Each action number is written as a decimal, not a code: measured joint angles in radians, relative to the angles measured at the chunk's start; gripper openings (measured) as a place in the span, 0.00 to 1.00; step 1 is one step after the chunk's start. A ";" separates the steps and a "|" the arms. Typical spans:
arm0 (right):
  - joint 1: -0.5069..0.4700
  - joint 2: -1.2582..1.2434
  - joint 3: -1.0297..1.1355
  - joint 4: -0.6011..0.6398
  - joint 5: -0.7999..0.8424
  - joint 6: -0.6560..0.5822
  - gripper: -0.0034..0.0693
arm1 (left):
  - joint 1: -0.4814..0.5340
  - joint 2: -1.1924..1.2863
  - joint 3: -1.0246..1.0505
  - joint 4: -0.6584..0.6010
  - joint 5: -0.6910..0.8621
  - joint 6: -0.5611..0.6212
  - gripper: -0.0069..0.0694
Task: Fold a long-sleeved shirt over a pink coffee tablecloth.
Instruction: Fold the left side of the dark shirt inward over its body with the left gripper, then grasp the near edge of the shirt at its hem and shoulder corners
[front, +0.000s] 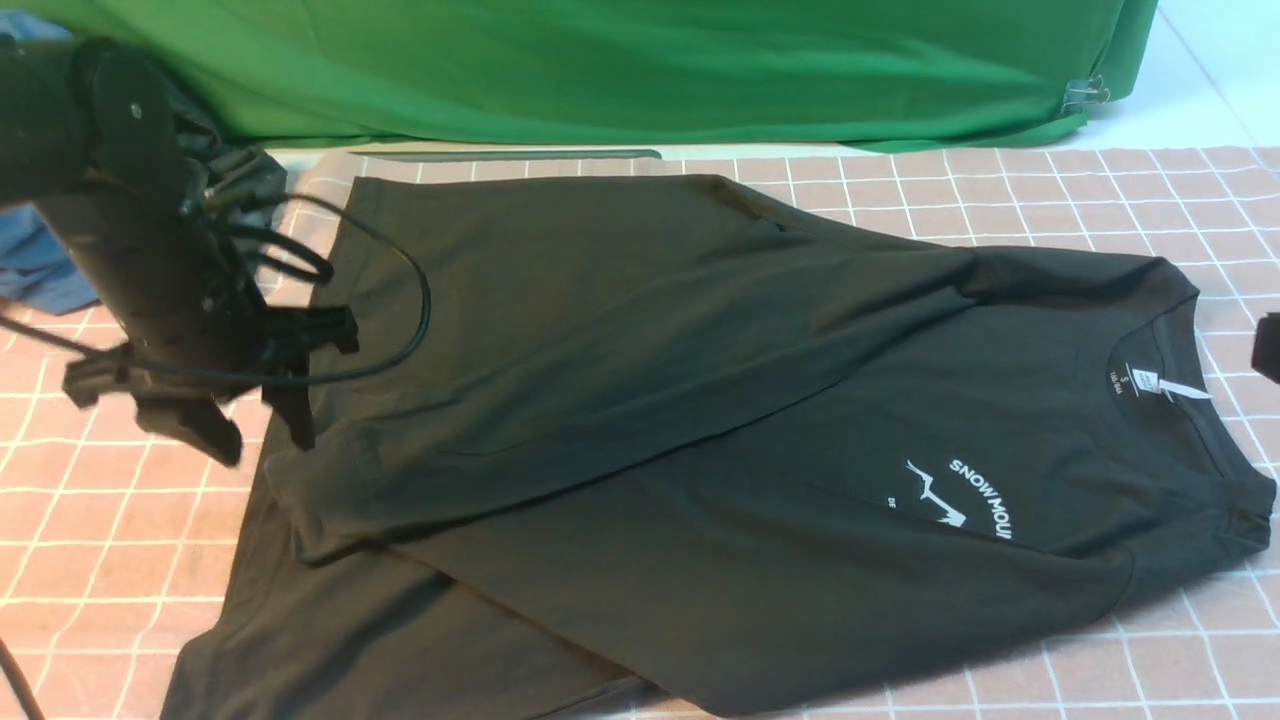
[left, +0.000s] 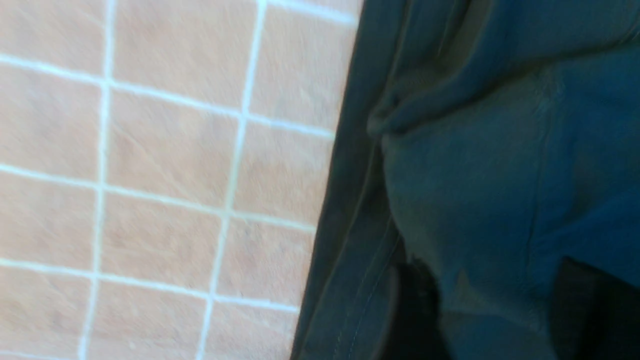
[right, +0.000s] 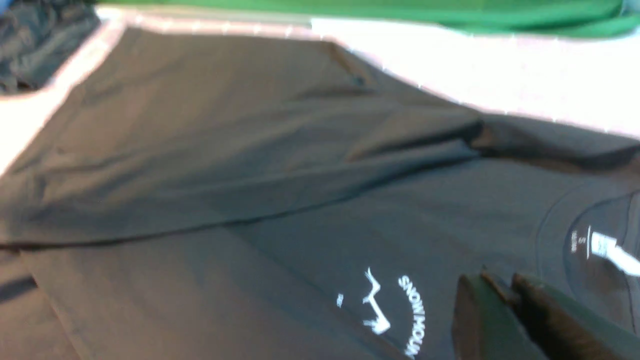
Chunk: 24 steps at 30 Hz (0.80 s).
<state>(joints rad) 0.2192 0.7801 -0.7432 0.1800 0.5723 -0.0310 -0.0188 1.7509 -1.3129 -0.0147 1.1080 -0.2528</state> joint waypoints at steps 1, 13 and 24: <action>-0.011 0.045 -0.043 -0.012 0.036 0.000 0.20 | 0.000 0.000 -0.022 0.000 0.007 -0.005 0.69; -0.152 0.717 -0.600 0.007 0.348 -0.099 0.10 | -0.117 -0.005 -0.117 -0.166 -0.006 0.058 0.36; -0.112 1.216 -0.948 0.050 0.322 -0.158 0.10 | -0.189 0.052 -0.117 -0.208 -0.098 0.051 0.11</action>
<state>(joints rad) 0.1068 1.9958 -1.6912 0.2303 0.8941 -0.1893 -0.2075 1.8032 -1.4298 -0.2229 1.0098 -0.2021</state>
